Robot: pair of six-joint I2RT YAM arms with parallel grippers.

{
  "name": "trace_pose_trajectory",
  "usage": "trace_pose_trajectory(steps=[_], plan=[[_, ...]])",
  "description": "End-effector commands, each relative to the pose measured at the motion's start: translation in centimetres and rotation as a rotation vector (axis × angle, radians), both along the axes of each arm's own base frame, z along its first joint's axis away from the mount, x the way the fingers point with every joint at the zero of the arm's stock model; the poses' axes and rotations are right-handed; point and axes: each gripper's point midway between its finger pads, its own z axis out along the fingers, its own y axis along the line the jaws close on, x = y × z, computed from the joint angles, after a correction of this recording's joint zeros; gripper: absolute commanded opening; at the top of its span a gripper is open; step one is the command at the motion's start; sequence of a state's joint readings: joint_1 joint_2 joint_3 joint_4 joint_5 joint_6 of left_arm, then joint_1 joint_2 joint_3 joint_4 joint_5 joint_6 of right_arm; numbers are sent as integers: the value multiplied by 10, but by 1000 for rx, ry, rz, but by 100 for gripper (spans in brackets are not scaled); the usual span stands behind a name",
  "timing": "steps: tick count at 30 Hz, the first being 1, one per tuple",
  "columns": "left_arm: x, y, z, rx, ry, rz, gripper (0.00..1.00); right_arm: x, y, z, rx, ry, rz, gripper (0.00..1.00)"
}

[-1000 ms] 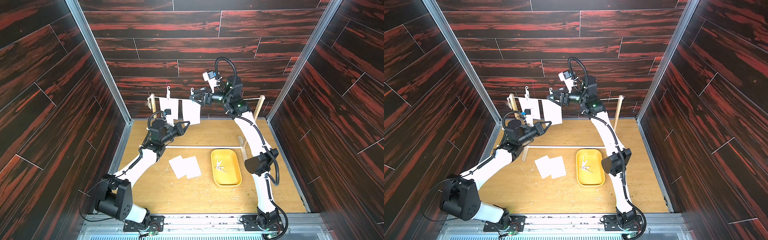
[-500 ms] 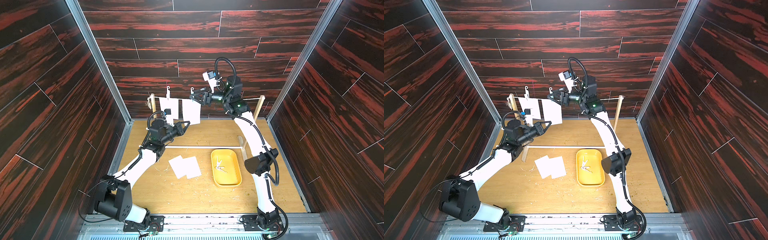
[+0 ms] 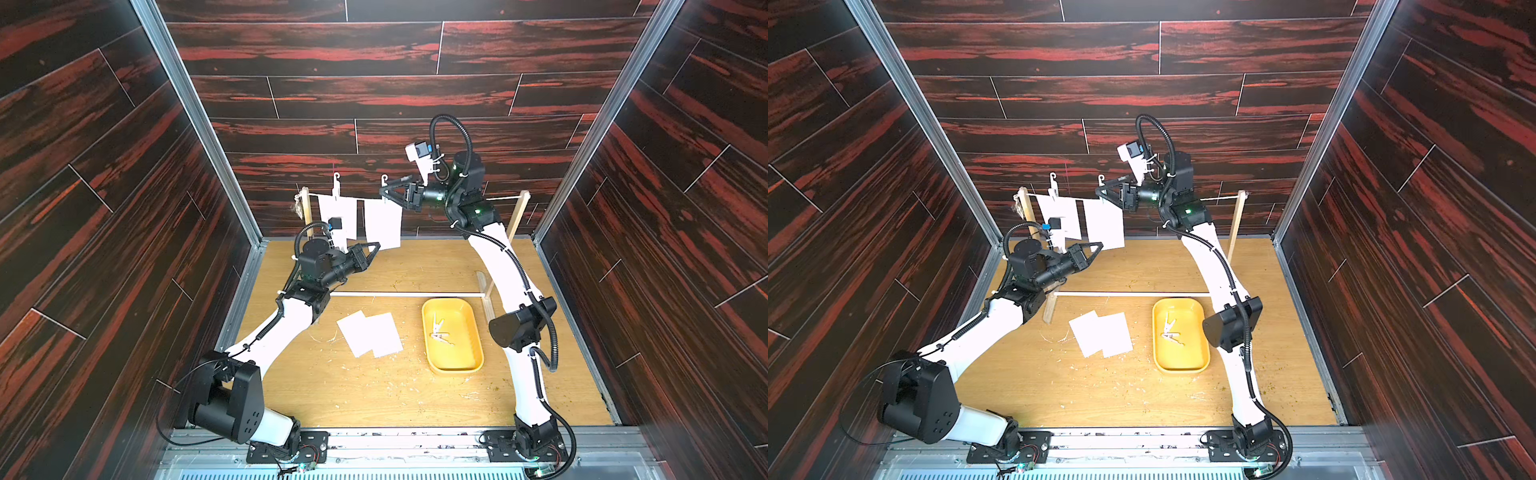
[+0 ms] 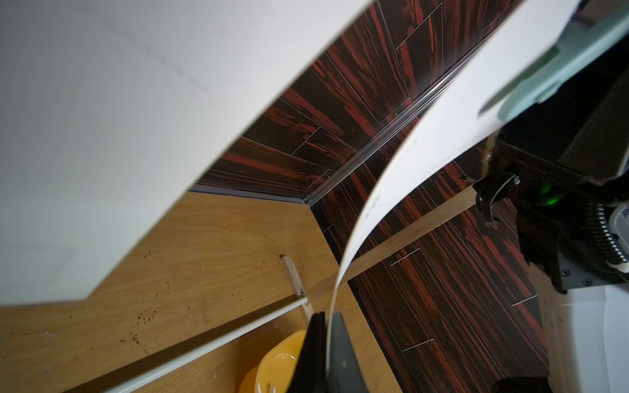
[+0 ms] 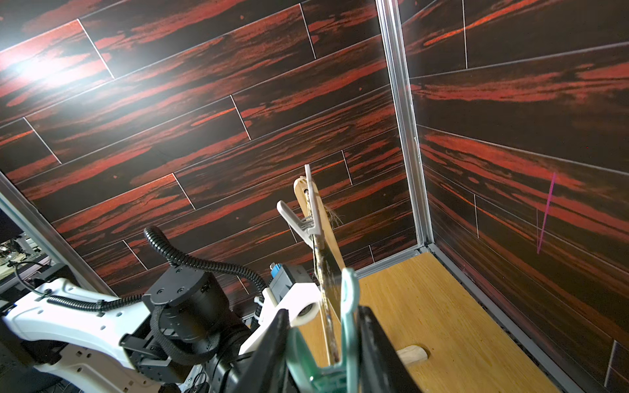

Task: Remove the postcards from the strings
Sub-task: Remove the clamp from the clothesline.

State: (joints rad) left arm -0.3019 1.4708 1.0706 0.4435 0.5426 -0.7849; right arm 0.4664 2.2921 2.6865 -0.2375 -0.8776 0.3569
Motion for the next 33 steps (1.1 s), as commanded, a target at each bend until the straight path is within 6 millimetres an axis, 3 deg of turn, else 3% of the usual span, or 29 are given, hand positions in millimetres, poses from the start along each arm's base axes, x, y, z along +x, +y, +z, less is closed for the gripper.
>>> trace_pose_trajectory(steps=[1, 9, 22, 33], plan=[[-7, 3, 25, -24, -62, -4, 0, 6, 9, -14, -12, 6, 6, 32], [-9, 3, 18, -22, -50, -5, 0, 4, 5, -3, -4, -18, -21, 31], [-22, 4, 5, -20, -26, -31, 0, 3, -11, 31, 30, -84, -123, 31], [-39, 5, -24, -5, 42, -57, 0, 8, -30, 51, 49, -110, -213, 31]])
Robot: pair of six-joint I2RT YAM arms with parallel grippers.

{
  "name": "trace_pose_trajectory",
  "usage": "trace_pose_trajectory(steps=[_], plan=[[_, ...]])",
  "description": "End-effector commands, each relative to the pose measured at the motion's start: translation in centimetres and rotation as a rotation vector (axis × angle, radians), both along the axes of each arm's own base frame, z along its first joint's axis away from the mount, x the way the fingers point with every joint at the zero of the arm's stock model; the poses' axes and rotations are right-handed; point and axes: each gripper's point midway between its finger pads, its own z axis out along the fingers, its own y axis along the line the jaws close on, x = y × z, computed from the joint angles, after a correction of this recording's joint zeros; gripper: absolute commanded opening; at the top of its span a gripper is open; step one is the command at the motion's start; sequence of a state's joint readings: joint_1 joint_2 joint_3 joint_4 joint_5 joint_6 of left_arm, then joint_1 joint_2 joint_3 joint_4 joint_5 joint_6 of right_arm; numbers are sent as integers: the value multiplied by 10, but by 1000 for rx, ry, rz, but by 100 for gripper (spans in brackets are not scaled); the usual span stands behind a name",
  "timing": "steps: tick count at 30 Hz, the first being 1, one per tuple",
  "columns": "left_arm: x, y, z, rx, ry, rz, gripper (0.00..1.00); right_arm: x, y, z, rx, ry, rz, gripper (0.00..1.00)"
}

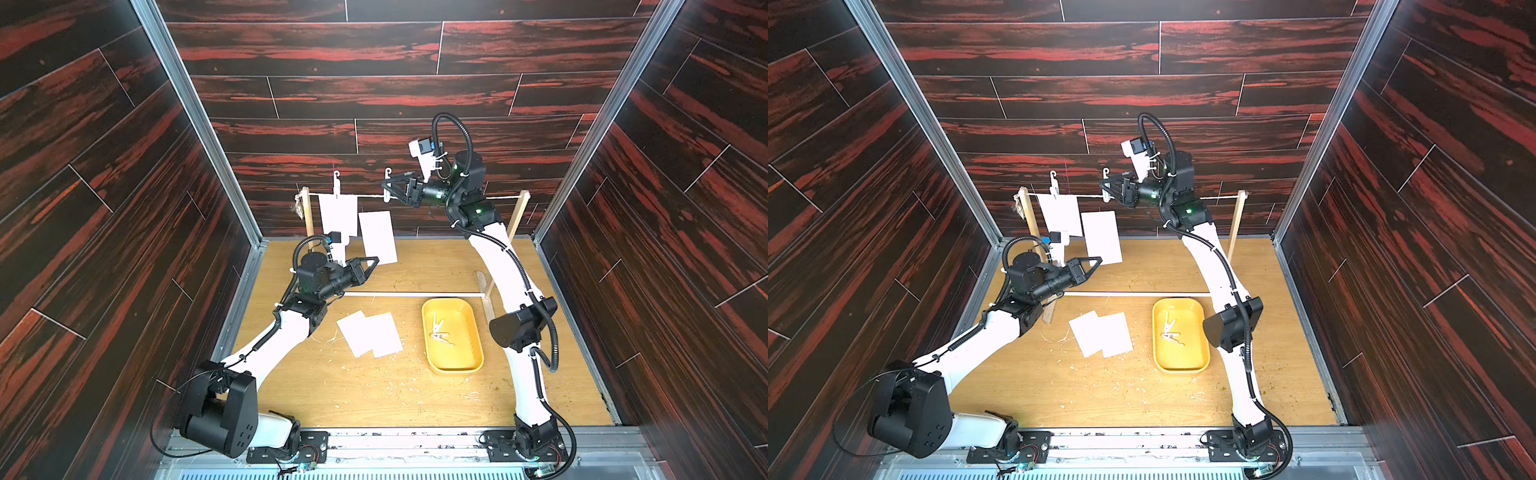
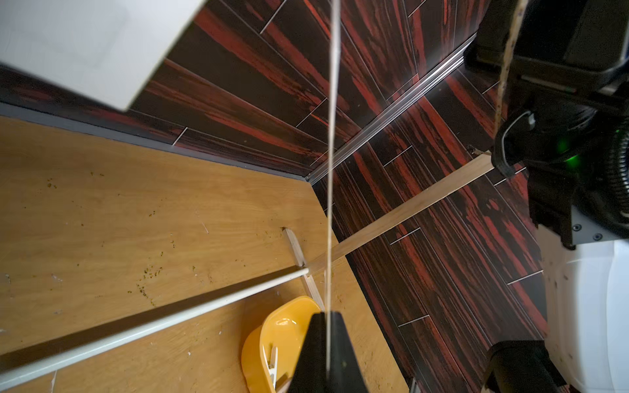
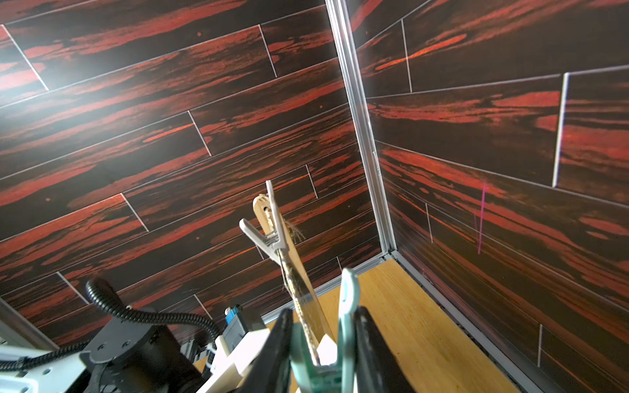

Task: Remove the postcards from the strings
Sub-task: Remove the clamp from the clothesline, then place the postcard at the center of the board.

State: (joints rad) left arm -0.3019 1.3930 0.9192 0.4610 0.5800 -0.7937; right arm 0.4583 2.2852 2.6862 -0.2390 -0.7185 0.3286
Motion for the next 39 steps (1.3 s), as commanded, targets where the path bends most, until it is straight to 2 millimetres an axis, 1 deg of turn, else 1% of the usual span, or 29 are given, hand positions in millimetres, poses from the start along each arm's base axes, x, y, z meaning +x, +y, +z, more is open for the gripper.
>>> trace_pose_trajectory(steps=[1, 13, 17, 23, 30, 39], plan=[[-13, 1, 7, -11, -11, -27, 0, -20, -22, 47, 36, -89, -50, 31], [-31, 7, -24, 10, 59, -25, 0, -21, -32, 59, 44, -103, -100, 30], [-37, 10, -34, 21, 82, -15, 0, -16, -35, 58, 37, -98, -130, 30], [-48, 15, -46, 31, 114, -6, 0, -17, -42, 59, 27, -94, -147, 30], [-64, 25, -73, 60, 191, 25, 0, -18, -60, 63, 18, -102, -199, 30], [-85, 34, -97, 80, 271, 43, 0, -25, -87, 73, 24, -124, -270, 30]])
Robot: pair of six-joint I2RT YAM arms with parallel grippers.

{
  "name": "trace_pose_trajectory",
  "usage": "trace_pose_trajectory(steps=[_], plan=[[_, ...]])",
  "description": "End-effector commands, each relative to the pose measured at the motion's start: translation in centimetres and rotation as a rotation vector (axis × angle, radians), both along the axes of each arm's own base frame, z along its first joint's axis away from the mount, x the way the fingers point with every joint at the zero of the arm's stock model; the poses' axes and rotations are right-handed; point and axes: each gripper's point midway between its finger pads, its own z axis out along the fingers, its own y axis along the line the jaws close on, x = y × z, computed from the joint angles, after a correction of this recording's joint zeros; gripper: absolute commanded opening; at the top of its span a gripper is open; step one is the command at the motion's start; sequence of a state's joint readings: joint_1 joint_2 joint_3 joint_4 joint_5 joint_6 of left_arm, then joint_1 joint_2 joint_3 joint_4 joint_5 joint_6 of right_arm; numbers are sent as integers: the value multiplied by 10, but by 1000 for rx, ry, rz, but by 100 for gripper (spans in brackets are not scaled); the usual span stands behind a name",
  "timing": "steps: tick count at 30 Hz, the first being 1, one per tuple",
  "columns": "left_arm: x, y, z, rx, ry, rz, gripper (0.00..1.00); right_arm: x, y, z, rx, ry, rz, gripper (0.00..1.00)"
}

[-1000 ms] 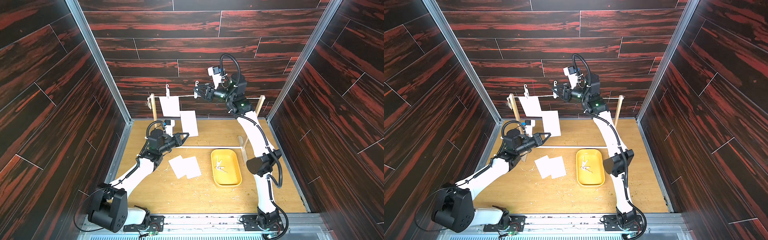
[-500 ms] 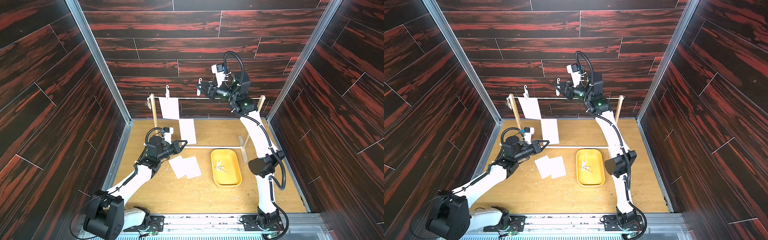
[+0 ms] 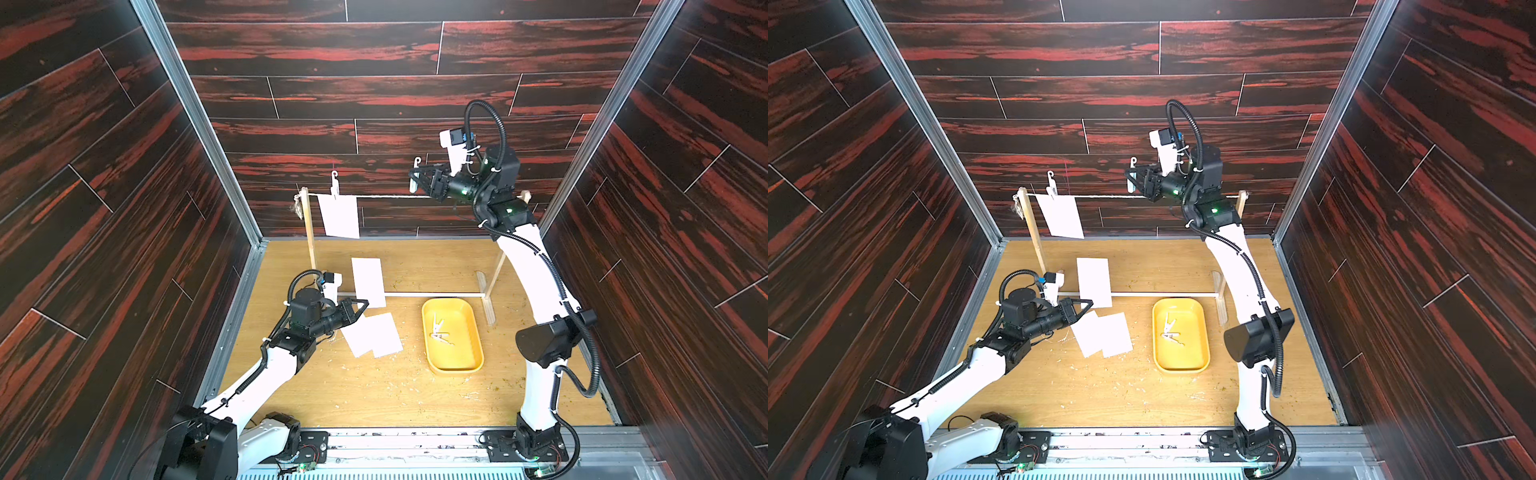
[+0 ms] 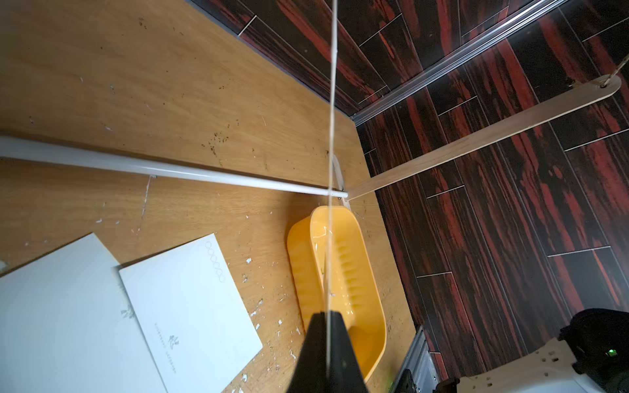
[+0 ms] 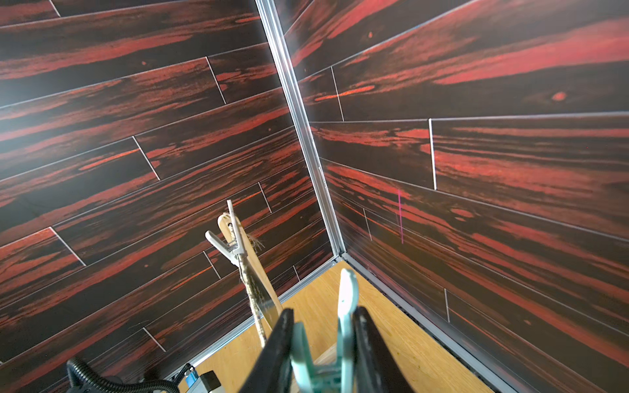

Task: Remove the postcards from the strings
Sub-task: Place the postcard at the center of the board.

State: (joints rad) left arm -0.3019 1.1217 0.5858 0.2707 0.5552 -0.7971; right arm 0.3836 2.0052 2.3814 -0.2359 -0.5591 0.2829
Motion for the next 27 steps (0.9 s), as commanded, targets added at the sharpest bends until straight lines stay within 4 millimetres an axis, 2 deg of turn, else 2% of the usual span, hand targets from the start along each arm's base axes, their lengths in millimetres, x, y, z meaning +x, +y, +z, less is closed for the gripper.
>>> trace_pose_trajectory(steps=[1, 9, 14, 18, 23, 27], plan=[[-10, 6, -8, 2, 37, 17, 0, -24, -21, 43, 28, -113, -42, 30], [-25, 1, -39, -68, 143, 6, 0, -44, -46, 62, 20, -146, -107, 30], [-38, -22, -56, -58, 184, -59, 0, -65, -58, 66, 17, -146, -127, 30], [-48, -46, -68, -54, 217, -123, 0, -89, -66, 58, 29, -132, -118, 30], [-52, -64, -82, -62, 252, -160, 0, -123, -76, 34, 37, -94, -104, 30], [-56, -77, -99, -51, 300, -200, 0, -146, -83, 6, 38, -43, -94, 30]])
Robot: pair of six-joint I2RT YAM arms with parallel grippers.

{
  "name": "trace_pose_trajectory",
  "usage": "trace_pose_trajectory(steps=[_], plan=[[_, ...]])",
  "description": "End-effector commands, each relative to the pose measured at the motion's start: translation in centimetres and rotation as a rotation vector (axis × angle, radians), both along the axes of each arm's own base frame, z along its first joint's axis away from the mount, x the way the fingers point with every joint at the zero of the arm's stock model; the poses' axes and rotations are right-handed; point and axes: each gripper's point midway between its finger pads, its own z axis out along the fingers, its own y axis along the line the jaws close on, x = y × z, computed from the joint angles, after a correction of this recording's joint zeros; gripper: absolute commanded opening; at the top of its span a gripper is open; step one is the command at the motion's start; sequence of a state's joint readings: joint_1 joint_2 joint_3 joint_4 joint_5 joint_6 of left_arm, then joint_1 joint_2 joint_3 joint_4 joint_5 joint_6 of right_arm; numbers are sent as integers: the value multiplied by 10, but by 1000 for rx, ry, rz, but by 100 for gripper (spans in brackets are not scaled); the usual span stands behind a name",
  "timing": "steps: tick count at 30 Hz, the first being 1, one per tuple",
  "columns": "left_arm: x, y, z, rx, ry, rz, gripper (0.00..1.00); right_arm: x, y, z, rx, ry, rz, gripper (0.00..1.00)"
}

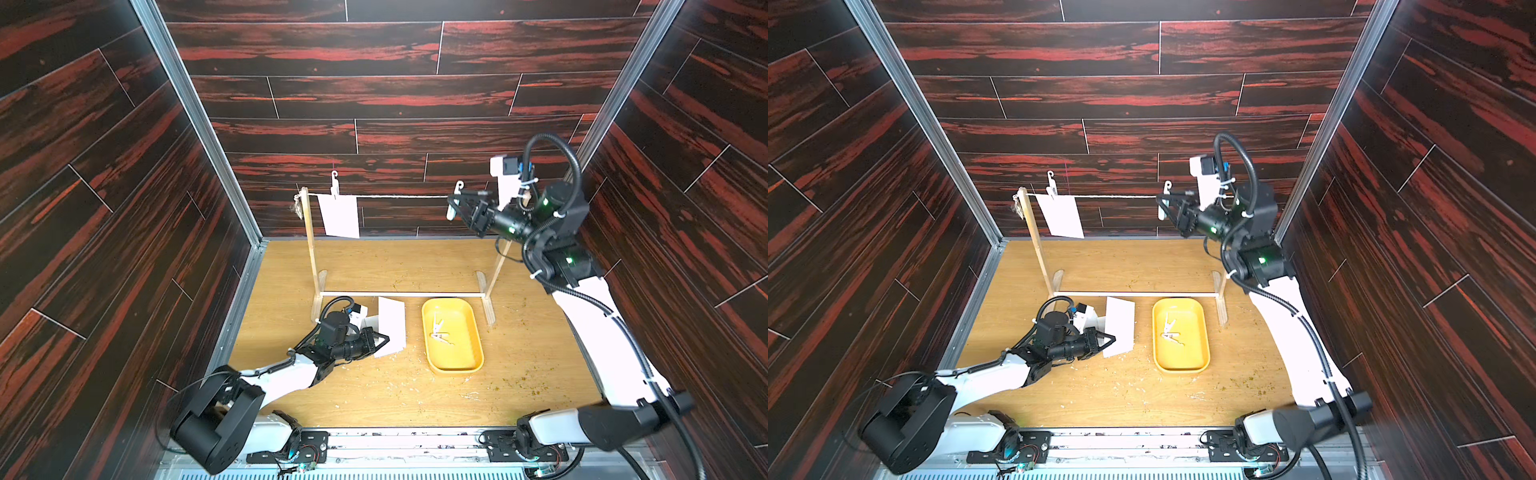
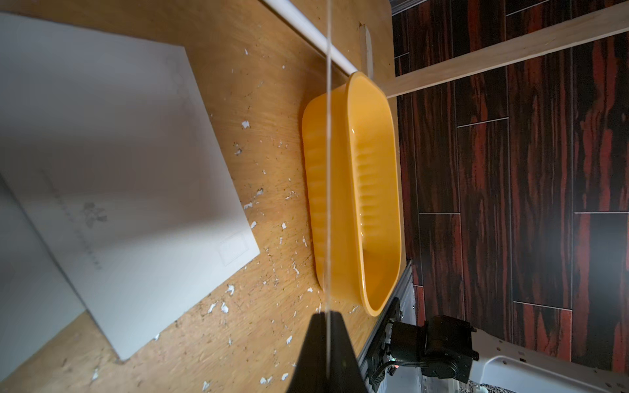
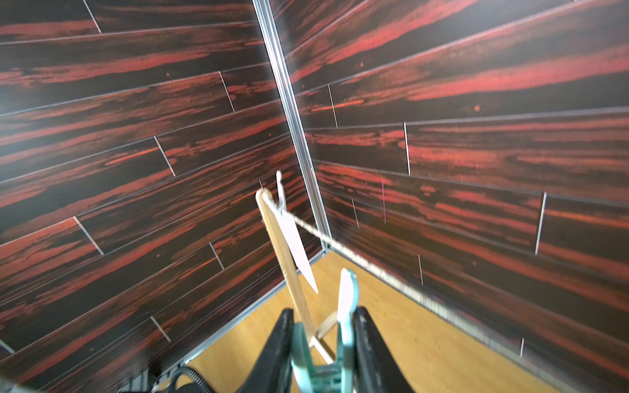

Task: Remove the postcards from the strings
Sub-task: Place the postcard at the center of the board.

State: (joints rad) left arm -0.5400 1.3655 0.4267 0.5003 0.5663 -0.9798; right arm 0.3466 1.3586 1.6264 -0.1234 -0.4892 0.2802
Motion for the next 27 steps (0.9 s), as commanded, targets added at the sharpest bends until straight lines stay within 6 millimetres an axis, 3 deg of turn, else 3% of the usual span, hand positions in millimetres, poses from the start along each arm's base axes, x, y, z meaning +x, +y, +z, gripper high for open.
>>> trace_pose_trajectory(steps=[1, 6, 12, 19, 27], plan=[[1, -12, -3, -29, 12, -21, 0, -28, -9, 0, 29, -23, 14, 31], [-3, -22, -20, -26, 68, -58, 0, -50, -15, -44, 16, 65, 22, 31], [-10, -18, -43, 37, 116, -61, 0, -67, -18, -101, -12, 183, 35, 31], [-22, 4, -51, 176, 113, -41, 39, -76, -21, -180, -39, 359, 28, 31], [-39, 33, -43, 287, 102, -7, 58, -80, -23, -247, -64, 494, -3, 31]])
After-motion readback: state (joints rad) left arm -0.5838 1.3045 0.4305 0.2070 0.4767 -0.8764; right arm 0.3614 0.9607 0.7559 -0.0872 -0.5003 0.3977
